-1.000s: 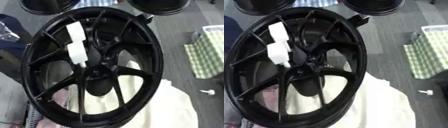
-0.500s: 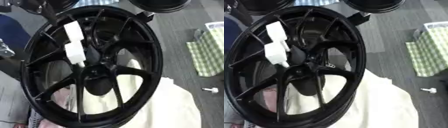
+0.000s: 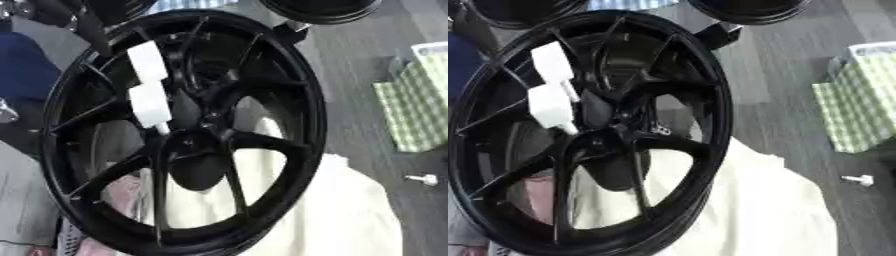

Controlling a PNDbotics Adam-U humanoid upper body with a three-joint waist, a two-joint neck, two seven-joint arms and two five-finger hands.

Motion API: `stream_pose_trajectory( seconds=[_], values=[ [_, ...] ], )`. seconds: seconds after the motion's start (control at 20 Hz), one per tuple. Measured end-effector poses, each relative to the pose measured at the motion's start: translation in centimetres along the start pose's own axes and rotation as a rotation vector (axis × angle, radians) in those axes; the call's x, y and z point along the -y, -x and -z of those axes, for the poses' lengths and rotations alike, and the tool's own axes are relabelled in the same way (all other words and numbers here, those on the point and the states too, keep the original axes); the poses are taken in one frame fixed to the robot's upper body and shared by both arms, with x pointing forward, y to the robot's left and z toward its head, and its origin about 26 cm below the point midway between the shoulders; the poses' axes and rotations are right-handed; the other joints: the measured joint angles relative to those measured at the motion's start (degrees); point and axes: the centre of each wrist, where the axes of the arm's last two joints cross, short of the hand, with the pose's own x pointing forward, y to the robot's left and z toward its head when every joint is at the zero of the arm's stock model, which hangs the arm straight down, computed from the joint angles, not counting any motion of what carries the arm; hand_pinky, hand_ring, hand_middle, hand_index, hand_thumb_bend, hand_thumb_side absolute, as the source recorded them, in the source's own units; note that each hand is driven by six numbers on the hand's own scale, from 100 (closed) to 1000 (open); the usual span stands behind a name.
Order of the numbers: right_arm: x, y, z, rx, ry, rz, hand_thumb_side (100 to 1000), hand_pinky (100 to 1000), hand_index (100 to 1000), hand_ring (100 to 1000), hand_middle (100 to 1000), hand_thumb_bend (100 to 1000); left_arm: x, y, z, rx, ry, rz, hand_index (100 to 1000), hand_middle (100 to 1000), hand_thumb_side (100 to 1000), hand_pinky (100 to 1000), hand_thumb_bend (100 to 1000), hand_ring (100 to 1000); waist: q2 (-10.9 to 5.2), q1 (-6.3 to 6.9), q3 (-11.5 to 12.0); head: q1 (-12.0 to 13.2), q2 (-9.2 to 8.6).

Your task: Pull the pin out of the wheel hub.

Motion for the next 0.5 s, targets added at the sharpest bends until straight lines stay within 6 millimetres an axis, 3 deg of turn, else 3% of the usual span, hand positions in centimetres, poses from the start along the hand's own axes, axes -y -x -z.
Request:
stream_pose_trajectory(
  seconds=[0.5],
  values=[
    [0.0, 0.0, 0.0, -0.004, -0.004, 0.004, 511, 606, 665, 655, 553, 100, -1.6, 0.6, 1.6, 0.004, -0.063, 0.041, 863, 789, 100, 874, 553, 857, 1.19, -0.14, -1.08, 0.09, -0.73]
  ],
)
